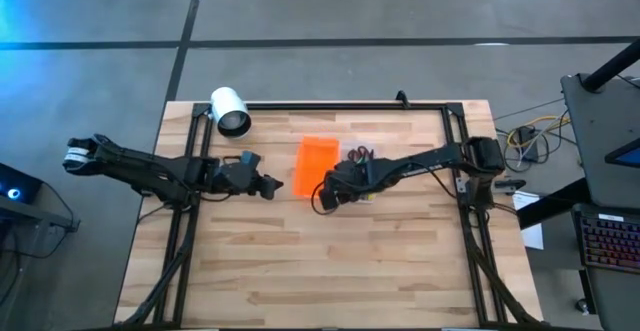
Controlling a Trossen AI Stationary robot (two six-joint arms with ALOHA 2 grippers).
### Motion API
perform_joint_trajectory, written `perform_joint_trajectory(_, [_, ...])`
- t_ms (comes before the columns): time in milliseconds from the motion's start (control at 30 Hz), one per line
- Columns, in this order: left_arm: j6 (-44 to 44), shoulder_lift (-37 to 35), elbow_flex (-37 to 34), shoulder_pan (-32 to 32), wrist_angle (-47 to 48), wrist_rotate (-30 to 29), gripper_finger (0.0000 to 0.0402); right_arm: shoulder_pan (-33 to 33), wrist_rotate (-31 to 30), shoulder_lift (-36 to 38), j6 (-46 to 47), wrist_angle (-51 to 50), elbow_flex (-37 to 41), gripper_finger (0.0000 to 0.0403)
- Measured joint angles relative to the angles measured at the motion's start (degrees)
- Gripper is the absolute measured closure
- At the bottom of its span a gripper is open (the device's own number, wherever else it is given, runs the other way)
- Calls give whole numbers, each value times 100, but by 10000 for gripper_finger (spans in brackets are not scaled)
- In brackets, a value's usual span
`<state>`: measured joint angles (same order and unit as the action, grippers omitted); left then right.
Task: Pick & place school supplies into a supply box
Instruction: Close the orange supply box
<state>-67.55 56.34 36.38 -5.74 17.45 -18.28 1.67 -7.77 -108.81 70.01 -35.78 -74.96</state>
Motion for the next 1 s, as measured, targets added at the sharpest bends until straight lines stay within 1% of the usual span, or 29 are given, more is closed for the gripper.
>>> perform_joint_trajectory(133, [154, 0, 0, 0, 65, 0, 266, 318, 107, -57, 449, 22, -2, 390])
perform_joint_trajectory(267, [253, 0, 0, 0, 160, -3, 266, 660, 258, -57, 656, 402, -135, 390])
perform_joint_trajectory(333, [259, 0, -4, 0, 231, -20, 266, 805, 169, -45, 734, 384, -269, 390])
perform_joint_trajectory(433, [247, 0, -7, 0, 435, -37, 266, 971, -225, 10, 784, 246, -485, 390])
perform_joint_trajectory(500, [116, 0, -7, 0, 660, -94, 266, 1040, -574, 67, 907, -129, -673, 390])
perform_joint_trajectory(600, [-249, 0, -25, 0, 1149, -236, 266, 1090, -1076, 107, 1361, -1464, -959, 390])
perform_joint_trajectory(667, [-329, -2, -154, 0, 1213, -236, 266, 1074, -1161, 107, 1571, -2258, -1036, 390])
perform_joint_trajectory(733, [-444, -19, -396, -4, 1036, -165, 266, 1031, -1154, 111, 1577, -2783, -1017, 390])
perform_joint_trajectory(767, [-506, -32, -574, -7, 837, -92, 266, 1021, -1154, 137, 1586, -2888, -965, 390])
perform_joint_trajectory(900, [-883, -42, -1443, -7, -675, 334, 266, 1020, -1120, 332, 1854, -3007, -559, 390])
perform_joint_trajectory(1000, [-1314, 25, -1961, -7, -1624, 424, 266, 965, -993, 568, 2175, -2938, -58, 390])
